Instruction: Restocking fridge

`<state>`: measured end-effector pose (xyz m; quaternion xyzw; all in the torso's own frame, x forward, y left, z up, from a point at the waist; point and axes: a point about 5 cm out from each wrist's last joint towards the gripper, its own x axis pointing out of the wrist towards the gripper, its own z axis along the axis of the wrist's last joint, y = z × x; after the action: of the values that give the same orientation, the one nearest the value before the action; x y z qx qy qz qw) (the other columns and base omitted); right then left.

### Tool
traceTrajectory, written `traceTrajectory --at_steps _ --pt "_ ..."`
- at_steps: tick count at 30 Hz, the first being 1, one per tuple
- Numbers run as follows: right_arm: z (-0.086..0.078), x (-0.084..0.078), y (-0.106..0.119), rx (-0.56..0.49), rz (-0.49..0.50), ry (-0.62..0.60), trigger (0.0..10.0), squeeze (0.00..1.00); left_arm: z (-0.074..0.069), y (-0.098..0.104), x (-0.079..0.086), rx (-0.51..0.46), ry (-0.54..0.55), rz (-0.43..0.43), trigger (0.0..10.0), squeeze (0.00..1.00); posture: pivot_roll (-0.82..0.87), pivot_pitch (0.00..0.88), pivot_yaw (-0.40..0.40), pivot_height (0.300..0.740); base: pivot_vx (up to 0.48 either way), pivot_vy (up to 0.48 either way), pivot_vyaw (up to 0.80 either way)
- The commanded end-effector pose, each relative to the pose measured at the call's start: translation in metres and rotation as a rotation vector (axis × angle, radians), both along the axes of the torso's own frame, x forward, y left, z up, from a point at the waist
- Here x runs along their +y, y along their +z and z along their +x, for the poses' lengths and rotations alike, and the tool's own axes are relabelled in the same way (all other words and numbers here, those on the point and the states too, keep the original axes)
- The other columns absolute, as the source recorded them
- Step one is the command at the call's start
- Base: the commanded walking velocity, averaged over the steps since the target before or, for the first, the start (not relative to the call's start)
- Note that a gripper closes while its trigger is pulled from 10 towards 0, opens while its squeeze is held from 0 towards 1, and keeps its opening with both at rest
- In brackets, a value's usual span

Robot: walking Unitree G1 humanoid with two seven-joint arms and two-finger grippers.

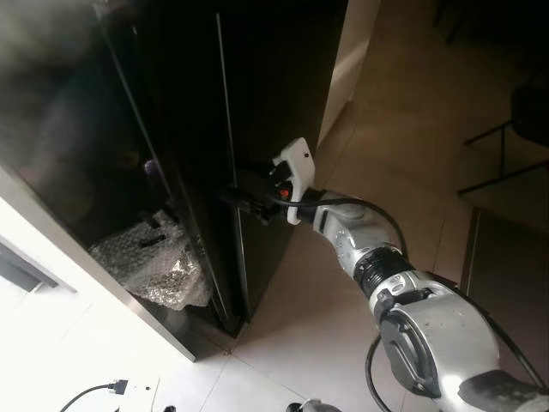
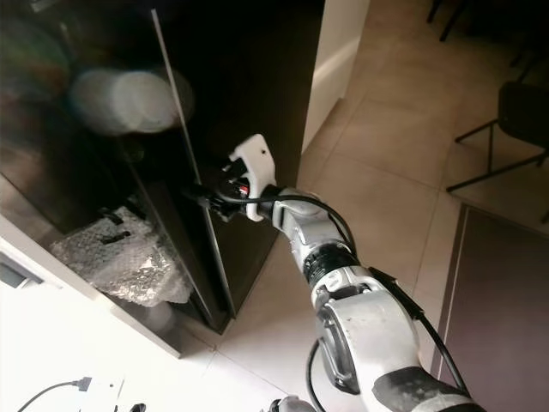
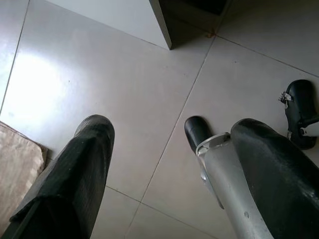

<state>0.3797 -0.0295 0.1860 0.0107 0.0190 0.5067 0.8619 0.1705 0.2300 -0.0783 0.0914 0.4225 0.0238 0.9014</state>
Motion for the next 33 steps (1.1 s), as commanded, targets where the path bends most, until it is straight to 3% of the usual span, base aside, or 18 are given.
traceTrajectory --at_steps 1,11,22,27,33 --pt "-0.008 0.042 0.039 -0.157 0.021 0.137 10.0 0.00 -0.006 -0.004 -0.004 0.022 -0.008 0.000 10.0 0.00 0.05 0.124 -0.019 0.740 0.000 0.000 0.00" --pt "-0.014 0.067 0.044 -0.145 -0.006 0.157 10.0 0.00 0.000 -0.001 -0.006 -0.007 -0.015 -0.004 10.0 0.00 0.06 0.110 -0.022 0.740 0.000 0.000 0.00" --pt "-0.015 0.074 0.041 -0.118 -0.007 0.121 10.0 0.00 0.000 -0.001 -0.006 -0.014 -0.017 -0.006 10.0 0.00 0.06 0.111 -0.025 0.740 0.000 0.000 0.00" --pt "-0.013 0.068 0.039 -0.113 0.015 0.081 10.0 0.00 -0.001 -0.001 -0.005 -0.011 -0.014 -0.007 10.0 0.00 0.06 0.121 -0.025 0.740 0.000 0.000 0.00" --pt "-0.007 0.046 0.032 -0.116 0.073 0.023 10.0 0.00 -0.006 -0.003 -0.005 0.004 -0.008 -0.007 10.0 0.00 0.04 0.134 -0.029 0.740 0.000 0.000 0.00"
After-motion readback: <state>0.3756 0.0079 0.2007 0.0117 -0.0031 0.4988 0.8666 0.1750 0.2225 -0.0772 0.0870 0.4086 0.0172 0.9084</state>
